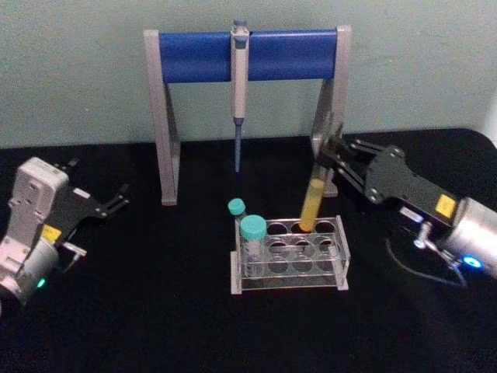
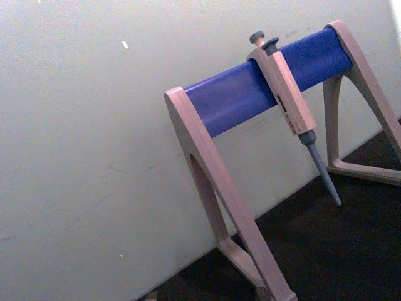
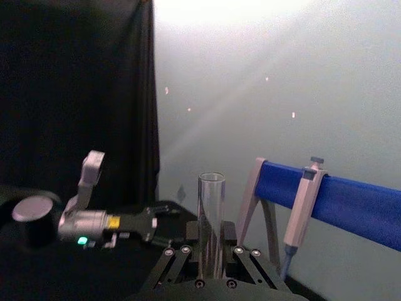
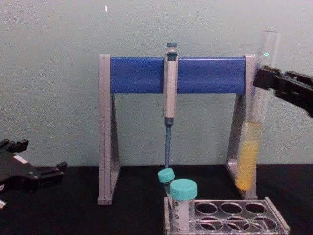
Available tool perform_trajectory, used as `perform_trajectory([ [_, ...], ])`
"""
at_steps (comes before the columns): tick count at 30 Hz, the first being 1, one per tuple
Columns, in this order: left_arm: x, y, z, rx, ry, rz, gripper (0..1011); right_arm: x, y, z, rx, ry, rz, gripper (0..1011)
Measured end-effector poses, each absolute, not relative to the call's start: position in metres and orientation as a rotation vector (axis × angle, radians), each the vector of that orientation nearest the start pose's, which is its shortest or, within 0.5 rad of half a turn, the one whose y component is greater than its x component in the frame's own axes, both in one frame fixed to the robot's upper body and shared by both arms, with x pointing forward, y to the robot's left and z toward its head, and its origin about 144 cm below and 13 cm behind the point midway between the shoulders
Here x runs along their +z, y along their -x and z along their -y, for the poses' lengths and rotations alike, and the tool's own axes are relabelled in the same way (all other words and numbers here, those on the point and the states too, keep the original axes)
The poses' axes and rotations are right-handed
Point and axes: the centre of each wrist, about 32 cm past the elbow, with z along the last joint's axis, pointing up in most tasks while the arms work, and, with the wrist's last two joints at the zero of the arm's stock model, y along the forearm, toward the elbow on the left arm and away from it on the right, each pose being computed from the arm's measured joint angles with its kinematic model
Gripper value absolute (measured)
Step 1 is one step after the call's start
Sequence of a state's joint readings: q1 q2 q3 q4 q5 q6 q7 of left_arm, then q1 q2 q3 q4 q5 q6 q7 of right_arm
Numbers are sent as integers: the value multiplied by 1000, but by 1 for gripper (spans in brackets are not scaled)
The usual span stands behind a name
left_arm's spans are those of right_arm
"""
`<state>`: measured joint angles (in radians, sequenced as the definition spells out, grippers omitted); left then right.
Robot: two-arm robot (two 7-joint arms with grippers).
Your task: Pick up the test tube from the test tube rack, shake it, then place it back into the test tube rack.
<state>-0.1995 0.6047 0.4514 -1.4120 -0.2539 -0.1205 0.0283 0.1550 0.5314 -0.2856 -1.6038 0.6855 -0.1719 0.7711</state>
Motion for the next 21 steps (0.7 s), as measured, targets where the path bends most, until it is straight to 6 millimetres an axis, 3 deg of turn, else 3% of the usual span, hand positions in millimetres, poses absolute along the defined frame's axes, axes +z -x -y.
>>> perform_trajectory([
  [11,1140,-489,-310,1248,-304,285,1001,1208,-473,329,-626,-87,223,214],
  [17,1140,-489,-310,1248,-304,285,1001,1206,-477,330,-718,-88,281,214],
  [21,1140,-489,-310,1248,-304,285,1002,1205,-486,321,-776,-99,320,214],
])
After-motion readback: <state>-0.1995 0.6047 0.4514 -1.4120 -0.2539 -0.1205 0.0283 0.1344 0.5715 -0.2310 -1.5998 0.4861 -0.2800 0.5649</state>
